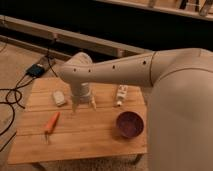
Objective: Drag the ceramic bowl in a circle
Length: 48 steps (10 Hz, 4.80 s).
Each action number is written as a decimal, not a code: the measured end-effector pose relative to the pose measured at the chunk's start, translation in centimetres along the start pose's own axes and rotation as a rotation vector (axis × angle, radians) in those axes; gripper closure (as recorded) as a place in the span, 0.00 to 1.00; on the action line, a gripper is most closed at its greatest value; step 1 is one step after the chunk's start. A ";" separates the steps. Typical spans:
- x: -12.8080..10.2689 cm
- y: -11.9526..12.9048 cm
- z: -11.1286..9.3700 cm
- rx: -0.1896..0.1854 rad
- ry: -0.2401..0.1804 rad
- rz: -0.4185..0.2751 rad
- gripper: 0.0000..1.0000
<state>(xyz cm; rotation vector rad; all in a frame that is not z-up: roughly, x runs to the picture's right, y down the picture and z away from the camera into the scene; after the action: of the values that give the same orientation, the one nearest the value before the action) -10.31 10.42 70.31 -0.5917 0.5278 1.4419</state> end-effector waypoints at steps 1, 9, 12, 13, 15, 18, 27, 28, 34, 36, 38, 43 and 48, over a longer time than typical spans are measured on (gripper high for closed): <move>0.0 0.0 0.0 0.000 0.000 0.000 0.35; 0.0 0.0 0.0 0.000 0.000 0.000 0.35; 0.0 0.0 0.0 0.000 0.000 0.000 0.35; 0.0 0.0 0.0 0.000 0.000 0.000 0.35; 0.0 0.0 0.0 0.000 0.000 0.000 0.35; 0.0 0.0 0.0 0.000 0.000 0.000 0.35; 0.0 0.0 0.0 0.000 0.000 0.000 0.35; 0.0 0.0 0.0 0.000 0.000 0.000 0.35; 0.0 0.0 0.0 0.000 0.000 0.000 0.35; -0.5 -1.0 0.2 0.008 0.003 0.017 0.35; -1.2 -3.7 1.1 0.035 0.014 0.059 0.35; -1.4 -9.7 4.9 0.117 0.079 0.156 0.35; -1.8 -12.8 8.0 0.132 0.111 0.208 0.35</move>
<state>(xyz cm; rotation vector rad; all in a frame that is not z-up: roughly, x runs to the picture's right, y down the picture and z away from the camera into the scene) 2.16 13.92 78.20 -0.5246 0.7848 1.5623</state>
